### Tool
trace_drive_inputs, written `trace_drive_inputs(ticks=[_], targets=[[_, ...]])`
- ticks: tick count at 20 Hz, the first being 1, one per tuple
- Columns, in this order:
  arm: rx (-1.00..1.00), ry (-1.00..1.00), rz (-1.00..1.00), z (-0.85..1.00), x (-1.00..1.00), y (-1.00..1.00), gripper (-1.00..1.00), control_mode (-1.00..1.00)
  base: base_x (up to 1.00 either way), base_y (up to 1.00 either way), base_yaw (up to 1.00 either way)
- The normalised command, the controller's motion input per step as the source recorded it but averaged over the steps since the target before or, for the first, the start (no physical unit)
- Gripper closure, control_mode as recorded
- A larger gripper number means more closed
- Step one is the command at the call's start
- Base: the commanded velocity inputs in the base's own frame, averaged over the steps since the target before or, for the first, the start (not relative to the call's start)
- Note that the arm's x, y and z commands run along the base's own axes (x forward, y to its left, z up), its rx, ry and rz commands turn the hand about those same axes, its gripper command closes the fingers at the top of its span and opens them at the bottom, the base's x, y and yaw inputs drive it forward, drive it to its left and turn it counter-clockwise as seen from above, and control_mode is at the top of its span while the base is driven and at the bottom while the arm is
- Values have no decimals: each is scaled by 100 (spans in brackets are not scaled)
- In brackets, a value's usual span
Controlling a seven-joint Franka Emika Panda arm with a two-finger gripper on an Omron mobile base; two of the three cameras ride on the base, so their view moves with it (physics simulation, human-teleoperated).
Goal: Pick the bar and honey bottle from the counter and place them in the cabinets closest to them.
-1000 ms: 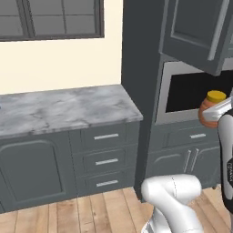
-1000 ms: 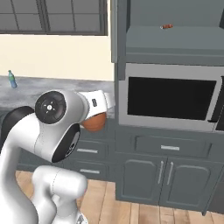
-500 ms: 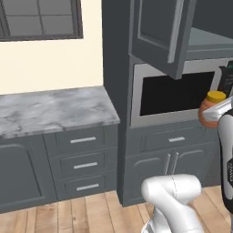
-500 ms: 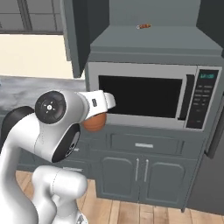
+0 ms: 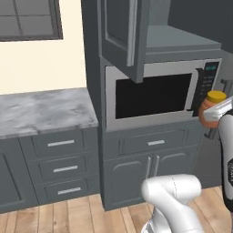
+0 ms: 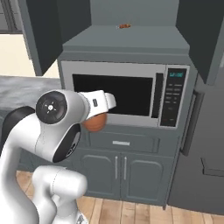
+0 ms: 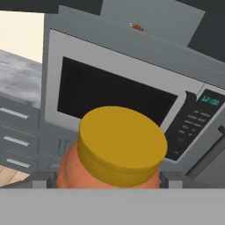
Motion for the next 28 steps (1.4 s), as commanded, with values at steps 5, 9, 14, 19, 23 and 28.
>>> trace_drive_inputs(ticks=[5, 9, 14, 19, 23, 28], targets=[[0, 0, 0, 0, 0, 0, 100, 100, 0, -5, 0], [0, 0, 0, 0, 0, 0, 100, 100, 11, 0, 0], [0, 0, 0, 0, 0, 0, 100, 100, 50, -7, 1], [0, 0, 0, 0, 0, 0, 100, 100, 58, -10, 2], [0, 0, 0, 0, 0, 0, 100, 100, 49, -11, 2], [0, 0, 0, 0, 0, 0, 100, 100, 47, -17, 2]])
